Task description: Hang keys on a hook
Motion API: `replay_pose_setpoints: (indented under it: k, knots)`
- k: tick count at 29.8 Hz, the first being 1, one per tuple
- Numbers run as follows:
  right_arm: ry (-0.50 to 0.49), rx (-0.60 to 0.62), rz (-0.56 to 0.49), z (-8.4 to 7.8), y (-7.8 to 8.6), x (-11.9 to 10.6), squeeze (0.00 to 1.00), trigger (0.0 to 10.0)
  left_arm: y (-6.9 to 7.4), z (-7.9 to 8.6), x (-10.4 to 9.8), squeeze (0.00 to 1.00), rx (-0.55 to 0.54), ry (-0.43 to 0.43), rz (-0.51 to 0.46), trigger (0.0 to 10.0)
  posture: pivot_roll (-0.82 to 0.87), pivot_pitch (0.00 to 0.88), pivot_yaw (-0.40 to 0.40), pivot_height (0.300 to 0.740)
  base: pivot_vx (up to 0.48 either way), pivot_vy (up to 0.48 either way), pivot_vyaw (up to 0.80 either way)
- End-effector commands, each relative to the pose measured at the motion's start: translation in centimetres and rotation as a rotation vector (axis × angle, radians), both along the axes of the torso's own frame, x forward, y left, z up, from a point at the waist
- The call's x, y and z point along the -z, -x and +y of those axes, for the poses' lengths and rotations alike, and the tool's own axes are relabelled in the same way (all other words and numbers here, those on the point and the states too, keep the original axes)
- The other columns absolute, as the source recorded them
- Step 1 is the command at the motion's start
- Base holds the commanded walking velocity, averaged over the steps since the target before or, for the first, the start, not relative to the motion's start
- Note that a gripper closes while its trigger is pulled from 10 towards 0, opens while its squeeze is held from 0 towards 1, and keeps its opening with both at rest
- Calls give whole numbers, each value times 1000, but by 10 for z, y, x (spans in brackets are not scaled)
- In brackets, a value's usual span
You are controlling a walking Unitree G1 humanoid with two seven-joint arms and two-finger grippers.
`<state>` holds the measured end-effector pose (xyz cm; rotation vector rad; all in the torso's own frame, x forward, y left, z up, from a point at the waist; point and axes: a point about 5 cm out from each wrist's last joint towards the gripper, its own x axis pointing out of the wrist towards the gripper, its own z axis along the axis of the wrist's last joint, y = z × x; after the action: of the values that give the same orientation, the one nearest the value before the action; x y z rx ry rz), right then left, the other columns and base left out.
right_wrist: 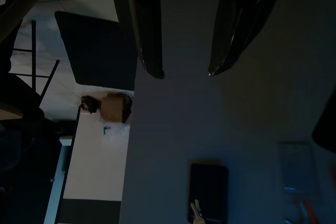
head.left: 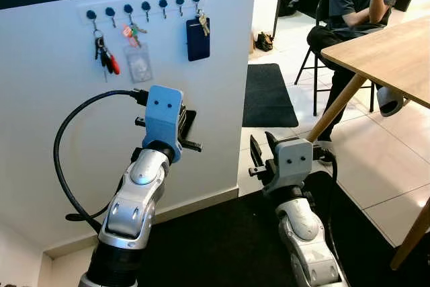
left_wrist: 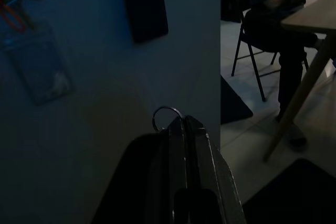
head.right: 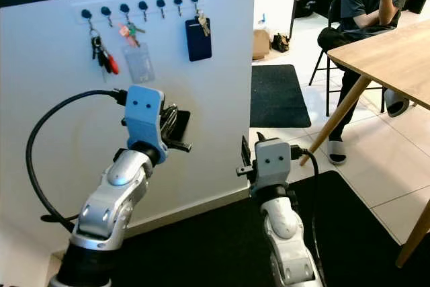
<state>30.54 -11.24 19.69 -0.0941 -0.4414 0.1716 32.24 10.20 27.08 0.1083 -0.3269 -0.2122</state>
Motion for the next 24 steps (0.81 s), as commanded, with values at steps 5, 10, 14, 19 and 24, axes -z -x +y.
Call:
replay_pose_setpoints:
  k: [5, 10, 14, 19, 24]
  knots:
    - [4, -10, 17, 2, 2, 3, 0, 10000, 0, 9, -4, 0, -48, 15, -24, 10000, 74, 201, 67, 740, 331, 0, 0]
    - [8, -14, 22, 2, 1, 4, 0, 10000, 1, 14, -7, 0, -61, 26, -36, 10000, 73, 203, 62, 740, 331, 0, 0]
    - [15, -16, 31, 2, 1, 7, 0, 10000, 3, 18, -11, 0, -68, 35, -49, 10000, 74, 206, 59, 740, 324, 0, 0]
    - [28, -18, 55, 1, 2, 14, 0, 10000, 6, 19, -15, 0, -65, 43, -66, 10000, 75, 208, 56, 740, 316, 0, 0]
    - [55, -12, 101, -3, 5, 30, 0, 10000, 12, 17, -24, 0, -41, 52, -104, 10000, 76, 212, 52, 740, 319, 0, 0]
